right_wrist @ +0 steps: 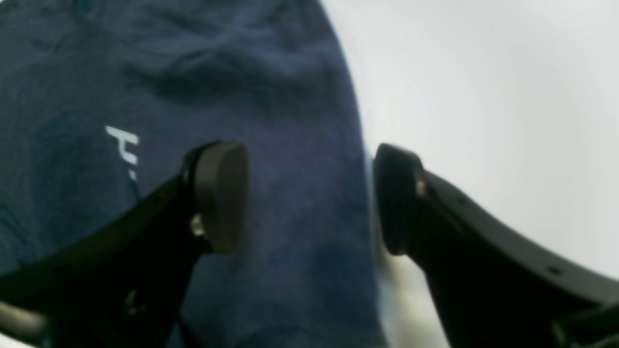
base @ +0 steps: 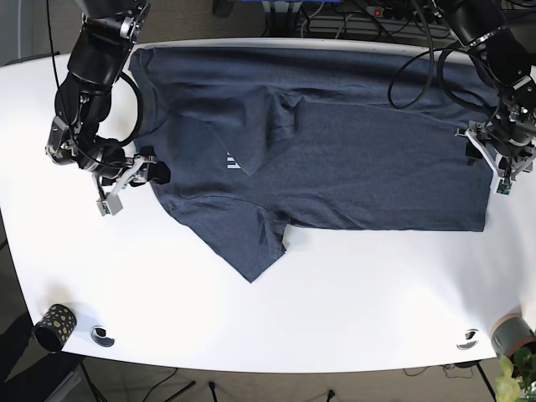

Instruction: Fold the T-shirt properly

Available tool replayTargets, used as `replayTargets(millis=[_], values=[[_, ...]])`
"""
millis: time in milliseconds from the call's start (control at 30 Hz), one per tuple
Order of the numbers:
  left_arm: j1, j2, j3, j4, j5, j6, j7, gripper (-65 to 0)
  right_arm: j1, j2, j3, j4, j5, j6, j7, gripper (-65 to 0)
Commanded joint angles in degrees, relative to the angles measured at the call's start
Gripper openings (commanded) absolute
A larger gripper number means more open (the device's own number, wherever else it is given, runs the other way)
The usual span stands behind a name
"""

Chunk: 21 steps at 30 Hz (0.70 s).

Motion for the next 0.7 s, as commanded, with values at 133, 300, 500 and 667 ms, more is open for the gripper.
replayTargets(millis=[133, 300, 500, 667], values=[[-0.81, -2.06, -0.17, 0.80, -0.59, 0.12, -1.21, -27.9, 0.81, -1.18, -0.07, 0.48, 0.26, 0.32, 3.08, -25.7], [-3.62, -2.06, -0.17, -0.17, -0.32, 0.12, -1.12, -27.9, 1.87, -1.53, -0.15, -3.12, -3.08, 0.32, 4.48, -25.7], [-9.86, -3.90, -1.40, -10.01, -0.32, 2.27, -0.95, -27.8, 3.45, -2.76, 0.02, -4.97, -7.57, 0.32, 5.63, -41.7], [-14.87, -5.84, -1.48, -19.07, -0.41, 5.17, -0.95, -21.0, 3.36, -2.85, -0.07, -5.06, -7.65, 0.32, 5.63, -65.0]])
